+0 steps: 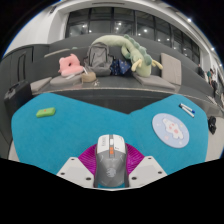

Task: Arrange mouse

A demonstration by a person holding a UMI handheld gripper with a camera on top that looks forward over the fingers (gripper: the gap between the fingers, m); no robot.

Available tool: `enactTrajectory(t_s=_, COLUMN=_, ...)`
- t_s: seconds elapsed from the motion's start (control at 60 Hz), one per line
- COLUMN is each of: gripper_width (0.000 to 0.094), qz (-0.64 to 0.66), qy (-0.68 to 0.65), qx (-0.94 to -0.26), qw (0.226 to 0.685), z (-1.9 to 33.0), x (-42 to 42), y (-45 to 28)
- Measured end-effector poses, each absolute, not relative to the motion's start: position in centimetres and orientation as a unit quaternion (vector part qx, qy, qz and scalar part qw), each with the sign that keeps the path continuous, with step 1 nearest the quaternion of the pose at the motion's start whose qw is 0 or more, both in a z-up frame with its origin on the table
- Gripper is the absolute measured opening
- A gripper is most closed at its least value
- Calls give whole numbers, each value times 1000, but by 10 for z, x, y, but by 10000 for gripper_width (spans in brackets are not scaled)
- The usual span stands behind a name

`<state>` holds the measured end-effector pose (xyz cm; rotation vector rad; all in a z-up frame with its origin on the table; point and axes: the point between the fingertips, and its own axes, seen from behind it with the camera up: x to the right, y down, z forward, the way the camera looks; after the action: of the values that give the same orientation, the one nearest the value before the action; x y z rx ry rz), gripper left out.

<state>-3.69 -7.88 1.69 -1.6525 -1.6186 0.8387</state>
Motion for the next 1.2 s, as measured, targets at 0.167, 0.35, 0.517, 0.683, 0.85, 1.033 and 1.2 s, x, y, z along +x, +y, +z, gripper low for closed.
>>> enactTrajectory(t_s=0.167, gripper_width=338, qz=341, qy=-587, qx=-619, qw=394, z=103, x=-83, y=-6)
enactTrajectory(t_s=0.35, gripper_width=340, qz=310, qy=-572, qx=-622, qw=436, z=104, x=-130, y=112)
enactTrajectory(t_s=0.517, gripper_width=360, qz=271, qy=-595, qx=-651, qw=386, z=23, x=-140, y=164)
enactTrajectory(t_s=0.683, gripper_width=491, qz=262, qy=-615, qx=-652, qw=359, z=-18, x=-131, y=168)
enactTrajectory(t_s=0.85, gripper_width=847, qz=248, qy=-606, qx=-661, qw=367, z=1, x=-106, y=178)
enactTrajectory(t_s=1.033, gripper_width=851, qz=265, qy=-597, qx=-660, qw=371, z=78, x=-24, y=138)
enactTrajectory(t_s=1.2, gripper_width=846, qz=278, qy=-608, qx=-663, qw=337, z=112, x=72, y=67)
